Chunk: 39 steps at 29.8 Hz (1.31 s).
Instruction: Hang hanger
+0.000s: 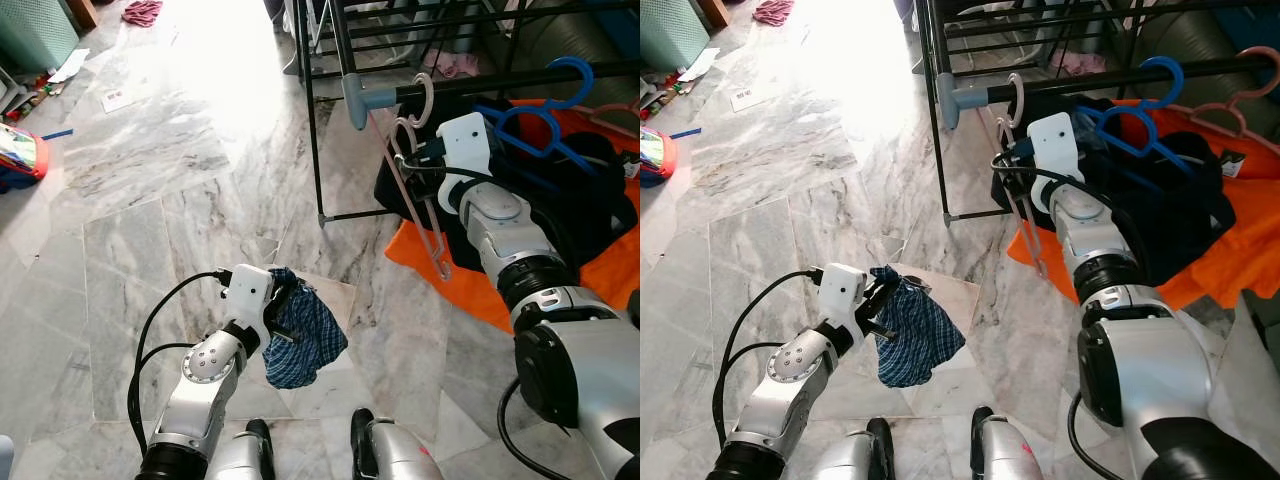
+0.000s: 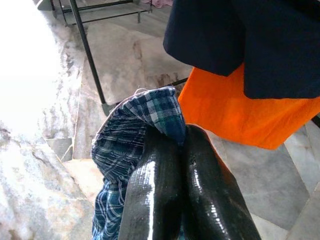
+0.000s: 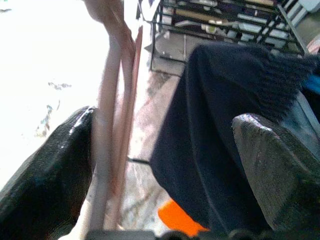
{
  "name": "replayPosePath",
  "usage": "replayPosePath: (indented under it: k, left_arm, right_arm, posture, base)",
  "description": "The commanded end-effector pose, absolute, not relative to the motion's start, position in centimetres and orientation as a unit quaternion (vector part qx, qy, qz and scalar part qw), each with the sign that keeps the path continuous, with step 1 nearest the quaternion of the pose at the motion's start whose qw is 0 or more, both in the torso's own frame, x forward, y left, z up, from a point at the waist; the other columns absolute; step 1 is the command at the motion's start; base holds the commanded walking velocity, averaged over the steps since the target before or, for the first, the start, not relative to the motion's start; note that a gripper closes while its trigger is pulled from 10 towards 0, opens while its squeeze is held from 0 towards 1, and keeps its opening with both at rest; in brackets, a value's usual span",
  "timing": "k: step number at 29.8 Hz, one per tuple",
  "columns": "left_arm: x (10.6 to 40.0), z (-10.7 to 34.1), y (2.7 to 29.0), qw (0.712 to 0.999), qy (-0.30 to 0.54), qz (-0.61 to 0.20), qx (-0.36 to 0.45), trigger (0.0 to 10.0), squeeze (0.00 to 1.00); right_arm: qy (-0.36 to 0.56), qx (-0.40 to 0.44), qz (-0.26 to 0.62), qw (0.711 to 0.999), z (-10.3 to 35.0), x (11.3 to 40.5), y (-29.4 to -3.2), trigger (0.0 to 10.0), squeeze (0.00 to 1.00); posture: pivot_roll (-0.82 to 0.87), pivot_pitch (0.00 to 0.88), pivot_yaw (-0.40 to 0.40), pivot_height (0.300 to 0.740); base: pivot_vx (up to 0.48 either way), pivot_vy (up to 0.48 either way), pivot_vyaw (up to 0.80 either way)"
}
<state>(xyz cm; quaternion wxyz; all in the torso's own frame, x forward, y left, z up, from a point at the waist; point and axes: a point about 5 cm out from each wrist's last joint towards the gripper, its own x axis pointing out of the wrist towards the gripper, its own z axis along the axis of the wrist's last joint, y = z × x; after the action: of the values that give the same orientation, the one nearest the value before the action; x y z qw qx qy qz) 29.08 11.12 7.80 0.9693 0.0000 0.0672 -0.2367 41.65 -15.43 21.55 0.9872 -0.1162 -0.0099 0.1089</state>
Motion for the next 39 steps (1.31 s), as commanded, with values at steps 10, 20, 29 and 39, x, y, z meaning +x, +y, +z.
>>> replayPosePath:
  k: [10, 20, 29, 39]
  left_arm:
    - [28.9, 7.7, 11.4, 0.970, 0.073, -0.234, 0.008, 10.0, 0.00]
    - [29.0, 7.7, 11.0, 0.968, 0.073, -0.239, 0.007, 10.0, 0.00]
    - [28.8, 7.5, 11.2, 0.969, 0.075, -0.234, 0.007, 10.0, 0.00]
    - [29.1, 7.6, 11.0, 0.968, 0.074, -0.238, 0.008, 10.0, 0.00]
  right_arm:
    - [-0.023, -0.109, 0.116, 0.987, 21.9, 41.6, -14.7, 10.0, 0.80]
    - [0.011, -0.120, 0.090, 0.989, 20.7, 41.6, -14.4, 10.0, 0.39]
    - [0.028, -0.105, 0.074, 0.991, 19.6, 41.2, -15.5, 10.0, 0.33]
    - [0.018, -0.104, 0.085, 0.991, 20.3, 41.3, -15.0, 10.0, 0.27]
  posture:
    - [-0.03, 0.286, 0.059, 0.740]
    - [-0.03, 0.282, 0.056, 0.740]
    - [-0.03, 0.281, 0.052, 0.740]
    - [-0.04, 0.280, 0.059, 0.740]
  base:
    - [0.000, 0.000, 0.00]
    - [0.000, 0.000, 0.00]
    - [0.000, 0.000, 0.00]
    - [0.000, 0.000, 0.00]
